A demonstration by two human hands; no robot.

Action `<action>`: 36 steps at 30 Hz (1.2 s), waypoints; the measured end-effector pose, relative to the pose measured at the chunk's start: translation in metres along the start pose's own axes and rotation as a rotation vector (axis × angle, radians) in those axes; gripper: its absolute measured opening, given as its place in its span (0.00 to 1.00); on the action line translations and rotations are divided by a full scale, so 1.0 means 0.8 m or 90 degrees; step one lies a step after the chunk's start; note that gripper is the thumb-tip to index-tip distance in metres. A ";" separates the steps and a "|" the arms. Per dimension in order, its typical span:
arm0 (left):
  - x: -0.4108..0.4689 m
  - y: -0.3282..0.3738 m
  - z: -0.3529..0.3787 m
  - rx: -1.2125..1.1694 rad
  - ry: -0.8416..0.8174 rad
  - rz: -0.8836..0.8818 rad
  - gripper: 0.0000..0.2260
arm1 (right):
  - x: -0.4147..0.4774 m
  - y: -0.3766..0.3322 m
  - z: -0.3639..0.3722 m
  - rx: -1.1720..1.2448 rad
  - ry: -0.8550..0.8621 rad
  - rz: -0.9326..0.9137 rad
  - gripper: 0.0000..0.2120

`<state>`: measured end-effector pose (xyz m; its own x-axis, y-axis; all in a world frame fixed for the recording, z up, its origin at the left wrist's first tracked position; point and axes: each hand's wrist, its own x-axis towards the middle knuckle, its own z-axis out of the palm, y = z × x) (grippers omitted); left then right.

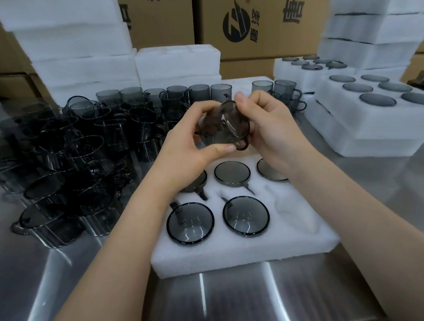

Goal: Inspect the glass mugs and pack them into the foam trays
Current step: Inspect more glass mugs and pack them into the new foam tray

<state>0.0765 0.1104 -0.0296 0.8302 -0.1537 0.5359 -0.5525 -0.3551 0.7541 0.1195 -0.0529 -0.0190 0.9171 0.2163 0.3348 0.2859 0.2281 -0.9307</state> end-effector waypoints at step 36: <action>0.003 0.003 -0.004 -0.145 0.127 -0.078 0.16 | -0.002 0.000 0.004 -0.010 -0.053 -0.005 0.12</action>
<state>0.0767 0.1119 -0.0255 0.8732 0.0686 0.4826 -0.4704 -0.1410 0.8711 0.1169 -0.0502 -0.0191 0.8887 0.2932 0.3525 0.2979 0.2151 -0.9300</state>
